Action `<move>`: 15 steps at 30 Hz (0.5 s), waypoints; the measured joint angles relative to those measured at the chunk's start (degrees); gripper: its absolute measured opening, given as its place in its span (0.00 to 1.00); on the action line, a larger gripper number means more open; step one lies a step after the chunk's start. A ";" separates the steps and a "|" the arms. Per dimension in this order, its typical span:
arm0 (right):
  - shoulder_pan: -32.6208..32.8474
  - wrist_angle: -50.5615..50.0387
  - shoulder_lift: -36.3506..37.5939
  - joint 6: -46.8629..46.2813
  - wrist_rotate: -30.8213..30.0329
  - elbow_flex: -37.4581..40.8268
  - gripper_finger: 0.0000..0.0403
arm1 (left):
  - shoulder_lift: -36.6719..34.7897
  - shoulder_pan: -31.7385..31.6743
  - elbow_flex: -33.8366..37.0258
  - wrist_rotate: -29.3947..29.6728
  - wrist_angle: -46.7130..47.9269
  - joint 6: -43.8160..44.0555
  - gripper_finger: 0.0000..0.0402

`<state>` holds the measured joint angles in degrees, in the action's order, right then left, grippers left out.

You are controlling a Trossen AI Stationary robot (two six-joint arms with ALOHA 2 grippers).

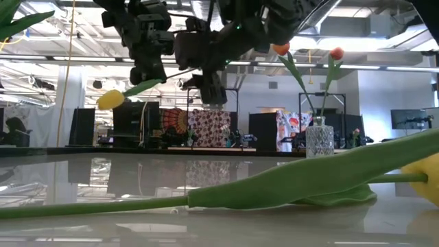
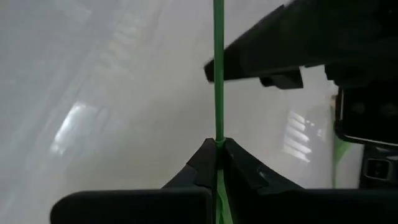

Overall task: Sort flowers into vase by color
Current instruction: Put the top yellow tulip into the transparent vase

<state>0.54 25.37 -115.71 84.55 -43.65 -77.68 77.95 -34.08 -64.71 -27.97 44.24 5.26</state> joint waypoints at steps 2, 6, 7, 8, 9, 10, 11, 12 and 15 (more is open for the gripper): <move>-0.29 -1.12 -0.12 0.15 -0.57 -0.67 0.52 | 0.00 0.23 0.00 1.22 0.10 -0.03 0.00; -0.69 0.30 0.49 0.17 1.45 -0.99 0.52 | 0.00 0.58 0.00 1.25 0.12 -0.19 0.00; -0.81 0.49 0.49 0.17 1.96 -0.99 0.52 | 0.00 0.67 0.00 1.20 0.12 -0.36 0.00; -1.06 0.42 0.49 0.17 2.75 -0.98 0.52 | 0.00 0.65 0.00 0.79 0.18 -0.95 0.00; -1.31 0.22 0.49 0.17 3.65 -0.97 0.52 | 0.00 0.65 0.00 0.12 0.31 -1.78 0.00; -1.60 -0.19 0.49 0.27 4.17 -0.97 0.52 | 0.00 0.67 0.00 -0.52 0.64 -2.59 0.00; -1.94 -1.14 0.49 0.61 4.83 -0.97 0.52 | 0.00 0.73 0.00 -0.95 1.03 -3.06 0.00; -2.25 -1.80 0.39 1.23 5.13 -0.96 0.52 | 0.00 0.78 0.00 -1.20 1.37 -3.24 0.00; -2.78 -2.04 0.16 1.46 5.39 -0.88 0.51 | -0.01 1.24 0.00 -1.24 2.25 -3.36 0.00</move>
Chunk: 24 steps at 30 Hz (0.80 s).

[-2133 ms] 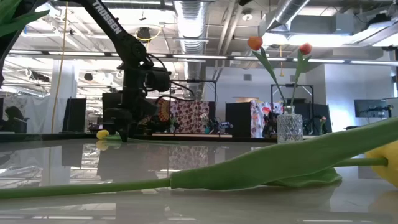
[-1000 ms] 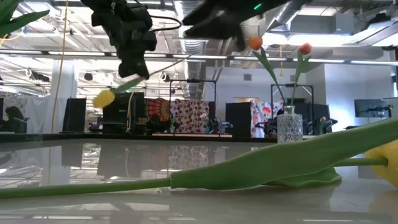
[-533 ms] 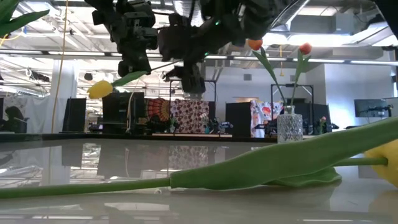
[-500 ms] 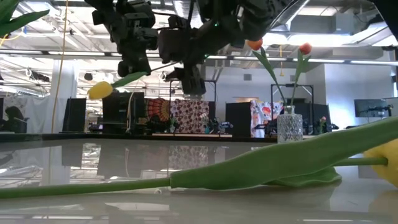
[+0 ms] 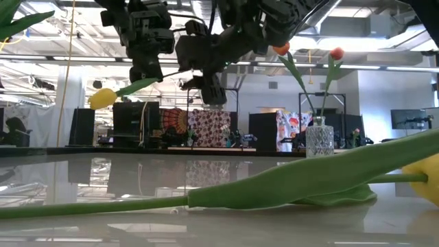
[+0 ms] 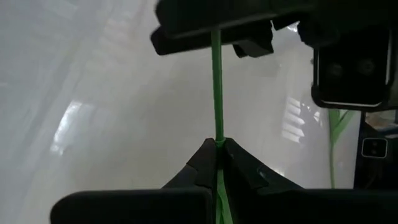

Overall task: Sort flowers into vase by color
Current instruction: Put the top yellow tulip into the transparent vase

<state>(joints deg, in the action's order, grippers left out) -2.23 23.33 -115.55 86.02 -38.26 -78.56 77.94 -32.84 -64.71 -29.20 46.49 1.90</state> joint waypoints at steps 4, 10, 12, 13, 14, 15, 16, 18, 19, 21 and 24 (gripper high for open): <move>0.25 0.68 0.00 0.00 0.00 0.00 0.44 | -0.01 0.43 0.00 0.01 0.19 -0.18 0.00; 1.02 0.43 0.00 0.00 -0.10 0.00 0.19 | -0.04 0.66 0.00 2.98 0.10 -1.57 0.02; 1.42 -0.08 0.00 0.03 -0.62 0.00 0.09 | -0.04 1.02 0.00 3.61 0.04 -3.28 0.06; 1.69 -0.54 0.00 0.03 -0.74 0.00 0.06 | -0.07 1.31 0.00 3.57 0.00 -4.08 0.08; 1.91 -0.92 0.00 -0.14 -0.64 0.00 0.06 | -0.08 1.57 -0.01 3.31 -0.23 -4.72 0.11; 2.16 -1.10 0.00 -1.38 -0.52 0.00 0.06 | -0.08 1.83 -0.02 2.69 -0.59 -5.46 0.14; 2.33 -1.81 0.00 -3.63 -0.37 0.00 0.06 | -0.08 2.05 -0.02 1.95 -0.69 -6.29 0.17; 2.84 -6.13 0.13 -9.78 1.28 -0.02 0.06 | -0.08 2.29 -0.02 0.29 -0.73 -8.99 0.23; 3.18 -9.53 0.37 -13.23 2.47 -0.02 0.06 | -0.23 2.29 -0.02 -0.14 -0.75 -10.33 0.26; 3.70 -17.13 1.34 -20.73 6.76 0.07 0.06 | -0.70 2.27 -0.02 0.02 -0.88 -12.61 0.32; 4.04 -26.37 4.74 -33.28 15.82 0.09 0.06 | -1.74 1.74 -0.03 2.74 -1.26 -17.54 0.38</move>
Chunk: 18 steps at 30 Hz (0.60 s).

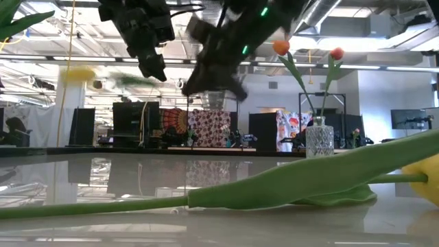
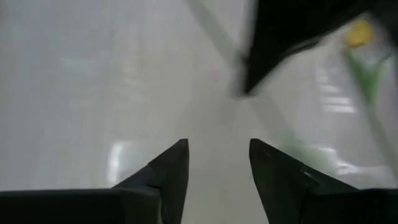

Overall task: Sort flowers into vase by color
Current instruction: Put the top yellow tulip into the transparent vase

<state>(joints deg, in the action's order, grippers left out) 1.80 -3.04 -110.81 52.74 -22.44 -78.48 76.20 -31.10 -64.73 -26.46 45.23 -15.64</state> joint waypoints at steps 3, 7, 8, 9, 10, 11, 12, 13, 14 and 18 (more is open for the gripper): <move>-0.70 -5.99 5.77 -11.73 11.40 0.97 0.06 | -0.70 -1.02 -0.02 3.98 -1.67 -2.88 0.42; -3.57 -1.93 16.87 -20.40 23.13 10.21 0.06 | -0.81 -2.97 0.14 3.42 -7.70 -3.19 0.43; -4.36 1.43 20.14 -21.81 23.98 14.07 0.06 | -0.82 -3.37 0.48 2.29 -10.12 -3.15 0.43; -5.13 5.43 23.56 -23.23 24.18 18.54 0.06 | -0.83 -3.61 0.94 1.03 -12.08 -3.18 0.43; -5.98 9.31 27.04 -24.90 24.31 23.11 0.06 | -0.83 -3.78 1.30 -0.15 -13.24 -3.17 0.43; -6.84 13.70 30.67 -26.79 24.46 27.74 0.06 | -0.81 -4.00 1.59 -0.87 -14.23 -3.19 0.43; -7.63 18.59 34.13 -28.74 24.50 31.86 0.06 | -0.81 -4.03 1.90 -1.29 -15.46 -3.16 0.43; -8.48 23.73 37.36 -30.64 24.52 36.07 0.06 | -0.81 -4.01 2.21 -1.44 -16.56 -3.12 0.43; -9.32 28.74 40.44 -32.53 24.51 40.04 0.06 | -0.83 -4.03 2.58 -1.45 -17.71 -2.90 0.43; -12.05 46.49 49.41 -38.39 23.91 52.78 0.06 | -0.81 -3.94 3.72 -1.38 -21.48 -1.82 0.43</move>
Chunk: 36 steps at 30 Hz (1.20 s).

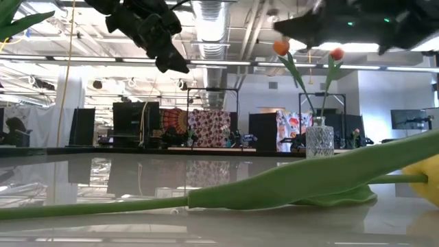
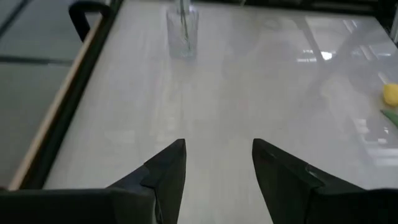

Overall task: Sort flowers into vase by color
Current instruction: Put the top yellow tulip into the transparent vase

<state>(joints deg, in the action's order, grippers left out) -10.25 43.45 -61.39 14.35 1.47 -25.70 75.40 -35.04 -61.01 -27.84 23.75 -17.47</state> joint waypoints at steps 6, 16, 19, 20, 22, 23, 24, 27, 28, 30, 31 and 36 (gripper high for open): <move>-4.12 12.98 5.72 -2.40 -6.60 9.78 0.06 | 0.00 0.01 1.15 0.27 -2.85 2.11 0.43; -10.25 14.64 8.47 -0.90 -13.40 13.02 0.06 | 0.00 0.17 1.24 1.39 0.03 3.20 0.43; -11.85 13.49 8.61 -0.96 -13.40 13.01 0.06 | 0.00 0.14 1.24 1.66 -0.12 3.07 0.43; -12.21 13.00 8.58 -1.25 -13.40 13.01 0.06 | 0.00 0.14 1.24 1.69 -0.14 3.07 0.43; -12.98 12.41 8.58 -2.21 -13.41 13.01 0.06 | 0.00 0.14 1.24 1.69 -0.14 3.12 0.43; -13.29 12.41 8.58 -2.34 -13.42 13.16 0.06 | 0.00 0.14 1.24 1.69 -0.12 3.11 0.43; -13.52 13.08 8.58 -2.38 -13.46 13.73 0.06 | 0.00 0.17 1.24 1.69 -0.13 3.12 0.43; -14.54 17.16 8.54 -4.05 -15.21 16.63 0.06 | 0.00 0.14 1.24 1.69 -0.12 3.12 0.43; -14.98 18.68 8.57 -4.51 -15.63 17.73 0.06 | 0.00 0.14 1.24 1.69 -0.13 3.12 0.43; -16.01 22.44 8.55 -5.71 -16.46 19.76 0.06 | 0.00 0.14 1.24 1.69 -0.14 3.18 0.43; -16.39 24.41 8.55 -6.20 -16.50 20.74 0.06 | 0.00 0.14 1.24 1.69 -0.14 3.18 0.43; -16.93 29.27 8.29 -6.38 -16.61 22.39 0.06 | 0.02 0.14 1.24 1.69 -0.18 3.50 0.43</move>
<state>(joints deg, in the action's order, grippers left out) -27.18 72.71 -53.10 7.97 -15.14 -3.31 75.42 -34.89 -59.77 -26.15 23.57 -13.97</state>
